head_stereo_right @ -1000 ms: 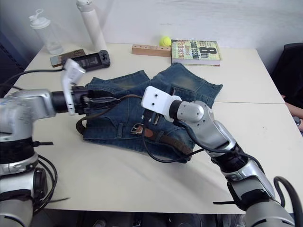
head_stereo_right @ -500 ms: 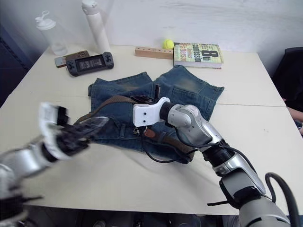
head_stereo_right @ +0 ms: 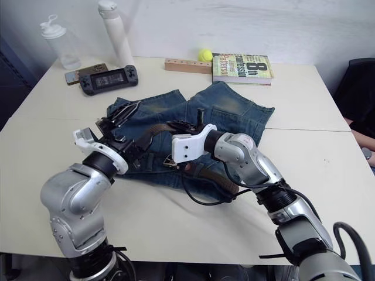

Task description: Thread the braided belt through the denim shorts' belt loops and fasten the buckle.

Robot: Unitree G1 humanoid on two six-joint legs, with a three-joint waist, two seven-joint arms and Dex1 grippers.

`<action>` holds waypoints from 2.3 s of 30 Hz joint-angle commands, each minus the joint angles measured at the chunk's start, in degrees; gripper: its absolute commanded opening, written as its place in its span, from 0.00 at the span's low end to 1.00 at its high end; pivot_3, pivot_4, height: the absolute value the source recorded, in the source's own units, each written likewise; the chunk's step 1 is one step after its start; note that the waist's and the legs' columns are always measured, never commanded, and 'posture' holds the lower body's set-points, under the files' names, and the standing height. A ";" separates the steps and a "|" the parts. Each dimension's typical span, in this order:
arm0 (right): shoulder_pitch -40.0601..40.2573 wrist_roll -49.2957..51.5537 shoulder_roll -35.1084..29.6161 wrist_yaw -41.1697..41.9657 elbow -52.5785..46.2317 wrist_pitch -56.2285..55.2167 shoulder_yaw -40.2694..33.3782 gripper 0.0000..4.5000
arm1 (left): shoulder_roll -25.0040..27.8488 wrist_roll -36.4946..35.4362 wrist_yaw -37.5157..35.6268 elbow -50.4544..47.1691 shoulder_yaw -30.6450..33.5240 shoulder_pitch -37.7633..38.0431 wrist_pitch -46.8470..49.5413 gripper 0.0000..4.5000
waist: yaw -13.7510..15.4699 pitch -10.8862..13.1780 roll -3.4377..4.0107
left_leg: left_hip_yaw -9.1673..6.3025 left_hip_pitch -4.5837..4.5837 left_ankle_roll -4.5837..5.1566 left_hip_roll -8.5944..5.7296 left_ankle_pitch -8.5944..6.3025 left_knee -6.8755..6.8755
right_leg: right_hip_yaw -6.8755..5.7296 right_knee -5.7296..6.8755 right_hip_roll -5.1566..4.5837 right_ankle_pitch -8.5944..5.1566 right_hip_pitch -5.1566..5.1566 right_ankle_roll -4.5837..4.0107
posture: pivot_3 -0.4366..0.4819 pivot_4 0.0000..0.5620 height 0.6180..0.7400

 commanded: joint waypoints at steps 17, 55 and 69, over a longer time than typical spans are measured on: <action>0.28 1.12 1.35 2.18 -6.12 1.99 -3.36 0.00 | 0.92 -0.45 -7.60 8.44 1.11 -1.20 5.79 0.99 | 0.34 0.06 0.10 | -0.02 -0.03 -0.03 0.04 0.02 -0.04 | 0.01 -0.31 0.14 -0.01 0.05 -0.02 | 0.48 0.27 0.98; 2.52 0.43 -0.60 2.89 -6.01 3.71 -7.17 0.27 | -1.02 -0.45 -9.36 19.47 12.48 -9.24 21.46 0.17 | 1.28 0.07 0.11 | -0.02 -0.05 -0.04 0.08 0.02 -0.16 | -0.02 -0.47 0.18 0.00 0.04 -0.01 | 0.48 0.27 0.98; 3.61 3.49 -0.31 4.36 -7.76 4.21 -7.44 0.00 | 4.02 -0.45 -12.69 20.92 11.27 -9.34 25.43 0.16 | 1.25 0.08 0.12 | -0.02 -0.05 -0.04 0.08 0.02 -0.22 | -0.02 -0.53 0.19 0.00 0.04 0.01 | 0.48 0.27 0.98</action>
